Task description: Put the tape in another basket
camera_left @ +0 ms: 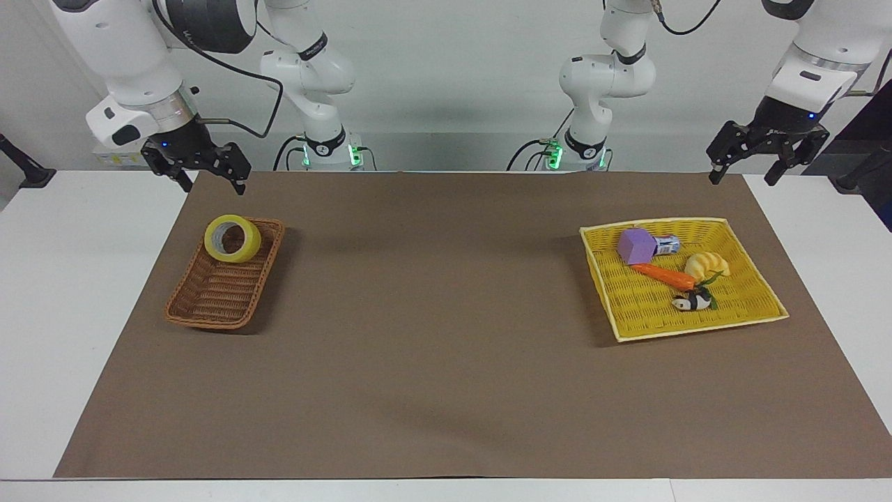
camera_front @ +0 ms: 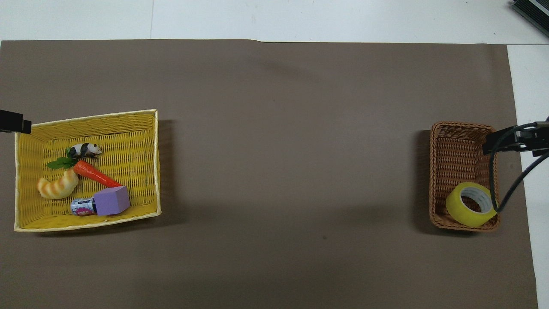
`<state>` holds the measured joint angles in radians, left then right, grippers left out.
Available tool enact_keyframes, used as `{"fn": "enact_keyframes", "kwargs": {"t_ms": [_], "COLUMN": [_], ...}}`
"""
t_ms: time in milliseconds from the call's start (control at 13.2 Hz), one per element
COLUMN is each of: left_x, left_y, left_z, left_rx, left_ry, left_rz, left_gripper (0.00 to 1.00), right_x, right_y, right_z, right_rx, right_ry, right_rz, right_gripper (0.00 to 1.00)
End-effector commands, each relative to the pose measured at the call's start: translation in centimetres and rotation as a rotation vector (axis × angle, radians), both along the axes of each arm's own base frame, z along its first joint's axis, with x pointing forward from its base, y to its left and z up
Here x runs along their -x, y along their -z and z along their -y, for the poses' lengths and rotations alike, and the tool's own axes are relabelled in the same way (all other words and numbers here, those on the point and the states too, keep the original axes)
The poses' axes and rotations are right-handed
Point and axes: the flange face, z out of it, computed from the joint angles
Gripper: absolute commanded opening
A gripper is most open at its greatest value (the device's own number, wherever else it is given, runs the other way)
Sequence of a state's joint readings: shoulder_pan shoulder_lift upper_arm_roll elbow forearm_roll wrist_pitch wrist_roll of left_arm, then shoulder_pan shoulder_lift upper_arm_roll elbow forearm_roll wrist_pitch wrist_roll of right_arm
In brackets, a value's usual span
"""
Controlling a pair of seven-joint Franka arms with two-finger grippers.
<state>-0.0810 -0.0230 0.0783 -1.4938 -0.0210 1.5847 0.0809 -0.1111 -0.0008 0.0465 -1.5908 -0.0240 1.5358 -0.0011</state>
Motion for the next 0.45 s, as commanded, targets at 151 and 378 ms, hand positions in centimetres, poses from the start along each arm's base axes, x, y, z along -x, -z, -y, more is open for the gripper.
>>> {"fn": "enact_keyframes", "kwargs": {"t_ms": [151,378], "left_x": [0.48,0.48], "left_y": [-0.57,-0.57], "left_z": [-0.30,-0.30], "left_rx": [-0.014,-0.014], "left_ry": [0.003,0.003], "left_rz": [-0.005,-0.005], "left_gripper": [1.00,1.00], "right_x": [0.00,0.21], "right_y": [-0.08,0.04], "right_z": [0.18,0.65], "right_rx": [0.000,-0.001], "right_ry": [0.017,0.027], "right_rz": [-0.010,-0.014], "right_gripper": [1.00,1.00]}}
